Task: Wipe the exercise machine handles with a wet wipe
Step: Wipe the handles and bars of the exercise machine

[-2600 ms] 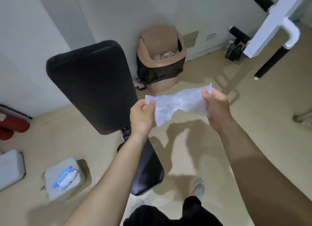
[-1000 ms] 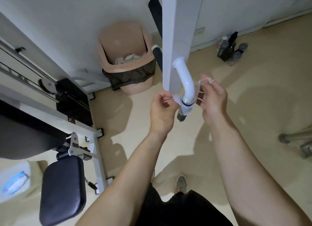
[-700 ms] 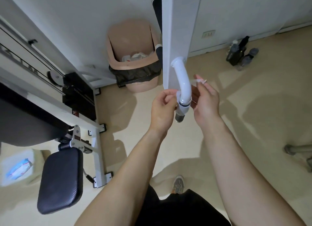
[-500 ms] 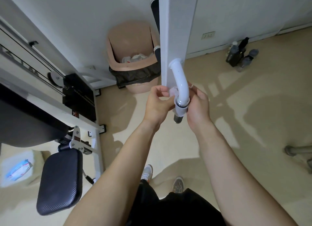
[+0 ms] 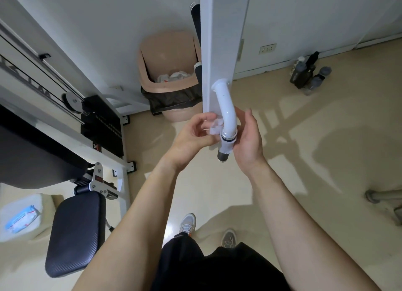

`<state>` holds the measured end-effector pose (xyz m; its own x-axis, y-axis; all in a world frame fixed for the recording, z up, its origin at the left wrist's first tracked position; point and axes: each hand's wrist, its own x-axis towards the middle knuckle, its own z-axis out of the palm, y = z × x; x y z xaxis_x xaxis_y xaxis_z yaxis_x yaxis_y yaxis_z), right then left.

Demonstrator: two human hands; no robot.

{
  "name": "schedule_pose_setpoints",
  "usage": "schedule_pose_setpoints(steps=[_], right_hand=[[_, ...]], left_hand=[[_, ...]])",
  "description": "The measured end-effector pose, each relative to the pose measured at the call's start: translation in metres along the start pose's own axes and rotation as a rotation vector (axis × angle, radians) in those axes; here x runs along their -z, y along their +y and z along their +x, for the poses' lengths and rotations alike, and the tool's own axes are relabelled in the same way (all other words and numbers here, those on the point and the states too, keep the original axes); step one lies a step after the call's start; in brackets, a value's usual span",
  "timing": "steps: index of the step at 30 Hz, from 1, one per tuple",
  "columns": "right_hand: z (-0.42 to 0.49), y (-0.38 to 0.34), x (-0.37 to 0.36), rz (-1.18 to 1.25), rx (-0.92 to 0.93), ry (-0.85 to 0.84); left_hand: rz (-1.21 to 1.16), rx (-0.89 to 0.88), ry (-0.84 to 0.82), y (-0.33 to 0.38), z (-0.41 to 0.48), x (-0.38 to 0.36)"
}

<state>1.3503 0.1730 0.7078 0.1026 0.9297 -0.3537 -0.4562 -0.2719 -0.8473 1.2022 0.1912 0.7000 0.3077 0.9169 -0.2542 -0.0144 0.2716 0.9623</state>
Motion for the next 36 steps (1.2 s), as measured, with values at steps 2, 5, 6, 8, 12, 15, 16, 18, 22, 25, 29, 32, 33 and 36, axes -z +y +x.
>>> schedule_pose_setpoints(steps=[2, 5, 6, 8, 12, 15, 16, 18, 22, 25, 29, 32, 33, 36], right_hand=[[-0.002, 0.0, -0.002, -0.004, 0.02, -0.019], [-0.004, 0.002, -0.001, -0.002, 0.048, -0.043], [-0.006, 0.002, -0.001, 0.008, 0.056, -0.051], [-0.009, 0.004, 0.001, 0.03, 0.07, -0.064], [-0.019, 0.005, 0.007, 0.027, 0.127, -0.101], [-0.025, 0.006, 0.014, -0.063, 0.159, -0.151], [-0.028, 0.007, 0.016, -0.077, 0.163, -0.165], [-0.031, 0.007, 0.021, -0.107, 0.173, -0.199], [-0.036, 0.006, 0.035, -0.257, 0.208, -0.331], [-0.035, 0.007, 0.045, -0.549, 0.278, -0.365], [-0.023, 0.011, 0.037, -0.658, 0.29, -0.25], [-0.015, 0.011, 0.022, -0.418, 0.131, -0.215], [-0.013, 0.008, 0.016, -0.399, 0.124, -0.204], [-0.011, -0.002, -0.001, -0.516, 0.195, -0.192]], left_hand=[[0.024, 0.01, 0.019, 0.001, -0.006, 0.001], [0.027, -0.021, 0.094, 0.001, -0.018, 0.003], [0.032, -0.035, 0.135, 0.001, -0.023, 0.003], [0.034, -0.066, 0.211, -0.002, -0.032, -0.003], [-0.046, -0.073, 0.345, -0.008, -0.05, -0.031], [-0.063, -0.06, 0.399, -0.008, -0.053, -0.058], [-0.073, -0.039, 0.41, -0.006, -0.053, -0.064], [-0.178, 0.031, 0.391, 0.001, -0.054, -0.073], [-0.499, 0.171, 0.23, 0.015, -0.06, -0.071], [-0.583, 0.239, 0.103, 0.022, -0.06, -0.062], [-0.342, 0.194, 0.097, 0.034, -0.054, -0.057], [0.034, 0.064, 0.289, 0.038, -0.049, -0.054], [0.126, 0.005, 0.349, 0.038, -0.045, -0.055], [0.329, -0.114, 0.399, 0.039, -0.037, -0.055]])
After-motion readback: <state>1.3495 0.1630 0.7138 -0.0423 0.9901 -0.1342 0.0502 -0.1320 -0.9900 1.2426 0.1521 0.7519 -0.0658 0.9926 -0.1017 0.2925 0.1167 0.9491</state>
